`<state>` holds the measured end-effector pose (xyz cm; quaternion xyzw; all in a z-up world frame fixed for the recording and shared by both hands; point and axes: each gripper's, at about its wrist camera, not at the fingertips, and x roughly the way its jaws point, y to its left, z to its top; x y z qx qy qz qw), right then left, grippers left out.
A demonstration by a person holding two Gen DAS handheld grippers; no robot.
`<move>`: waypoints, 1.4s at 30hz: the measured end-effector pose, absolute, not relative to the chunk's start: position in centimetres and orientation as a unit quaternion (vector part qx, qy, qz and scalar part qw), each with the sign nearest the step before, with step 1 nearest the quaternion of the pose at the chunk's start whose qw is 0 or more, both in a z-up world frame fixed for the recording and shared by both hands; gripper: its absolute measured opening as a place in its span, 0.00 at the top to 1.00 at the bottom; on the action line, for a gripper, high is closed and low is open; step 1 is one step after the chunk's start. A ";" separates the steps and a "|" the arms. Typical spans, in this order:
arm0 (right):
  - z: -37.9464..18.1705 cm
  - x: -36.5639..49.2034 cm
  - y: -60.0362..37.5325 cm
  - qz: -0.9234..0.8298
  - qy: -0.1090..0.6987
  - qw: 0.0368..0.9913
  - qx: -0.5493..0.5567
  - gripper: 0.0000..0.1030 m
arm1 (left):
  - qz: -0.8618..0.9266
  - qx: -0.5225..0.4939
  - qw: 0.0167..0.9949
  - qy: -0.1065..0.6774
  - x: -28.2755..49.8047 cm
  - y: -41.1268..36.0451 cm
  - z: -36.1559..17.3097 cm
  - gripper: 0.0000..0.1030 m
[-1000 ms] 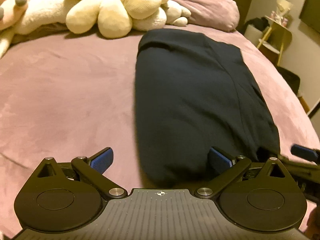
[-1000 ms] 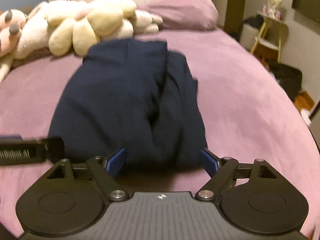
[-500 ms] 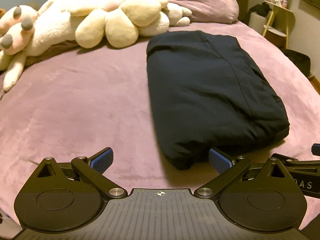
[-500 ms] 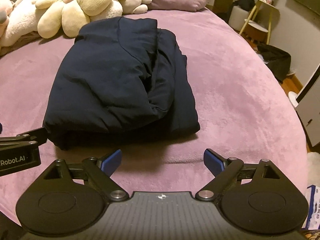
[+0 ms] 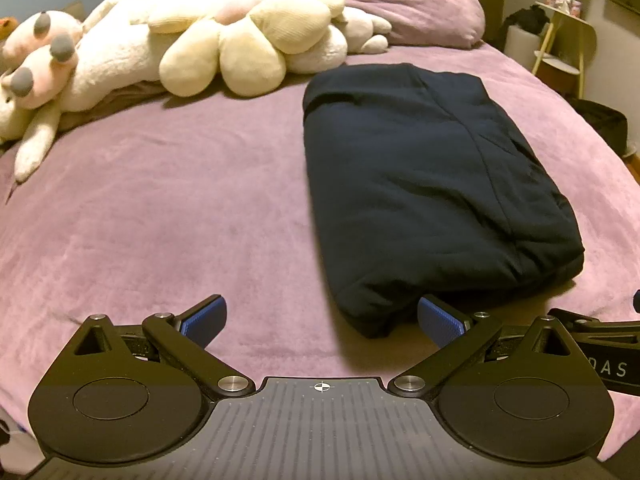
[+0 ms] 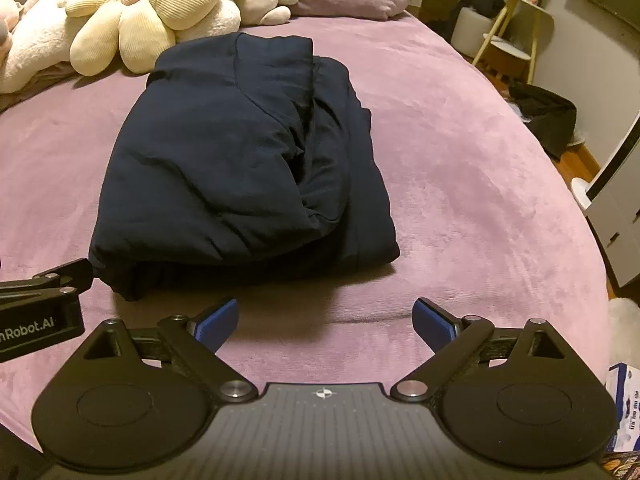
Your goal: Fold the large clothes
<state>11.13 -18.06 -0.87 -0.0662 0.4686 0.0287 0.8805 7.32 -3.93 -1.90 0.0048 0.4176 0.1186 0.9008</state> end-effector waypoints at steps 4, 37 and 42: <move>-0.7 11.0 -17.9 0.031 0.467 0.881 -0.068 0.08 | 0.119 0.005 0.899 0.422 7.4 -3.9 -2.0 0.00; -0.5 11.2 -17.4 0.041 0.466 0.882 -0.063 0.07 | 0.122 0.006 0.896 0.426 7.6 -3.9 -2.0 0.00; -0.5 11.2 -17.5 0.041 0.465 0.882 -0.062 0.07 | 0.122 0.005 0.896 0.427 7.6 -4.0 -2.0 0.00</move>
